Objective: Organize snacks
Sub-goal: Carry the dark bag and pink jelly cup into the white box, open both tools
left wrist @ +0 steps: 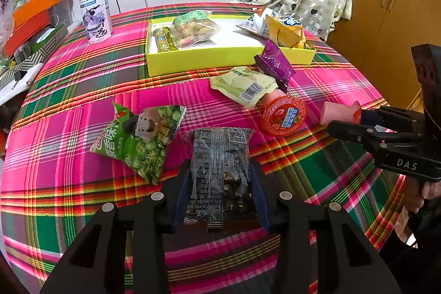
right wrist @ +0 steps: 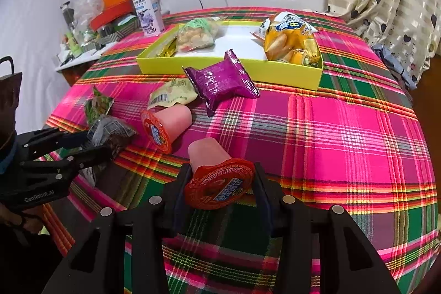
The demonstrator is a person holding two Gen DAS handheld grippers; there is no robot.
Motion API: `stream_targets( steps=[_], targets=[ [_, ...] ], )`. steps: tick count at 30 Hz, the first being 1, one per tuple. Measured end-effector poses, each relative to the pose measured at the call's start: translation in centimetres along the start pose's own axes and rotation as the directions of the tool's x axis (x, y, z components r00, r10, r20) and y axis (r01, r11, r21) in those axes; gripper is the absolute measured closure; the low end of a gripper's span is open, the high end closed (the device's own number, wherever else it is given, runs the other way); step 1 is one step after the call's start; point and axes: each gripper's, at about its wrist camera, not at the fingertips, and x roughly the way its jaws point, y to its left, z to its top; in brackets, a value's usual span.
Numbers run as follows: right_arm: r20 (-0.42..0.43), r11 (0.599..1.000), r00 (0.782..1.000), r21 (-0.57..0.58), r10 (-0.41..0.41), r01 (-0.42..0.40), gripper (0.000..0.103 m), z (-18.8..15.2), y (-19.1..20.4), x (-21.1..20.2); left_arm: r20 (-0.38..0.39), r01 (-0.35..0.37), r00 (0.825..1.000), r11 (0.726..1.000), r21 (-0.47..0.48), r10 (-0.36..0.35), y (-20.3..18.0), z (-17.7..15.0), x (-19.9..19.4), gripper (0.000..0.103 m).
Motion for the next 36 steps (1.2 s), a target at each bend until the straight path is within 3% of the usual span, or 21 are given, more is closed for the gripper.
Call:
stream_targets(
  steps=[21,36],
  targets=[
    [0.031,0.999,1.0,0.033,-0.004,0.003,0.061,0.3,-0.6,-0.7,0.055,0.024,0.998,1.0,-0.02,-0.023,-0.2,1.2,-1.1,0.062],
    [0.085,1.0,0.996,0.008,-0.02,0.019,0.061,2.5,-0.3,-1.7,0.106,0.026,0.994,1.0,-0.014,-0.024,-0.3,3.6,-1.4,0.062]
  ],
)
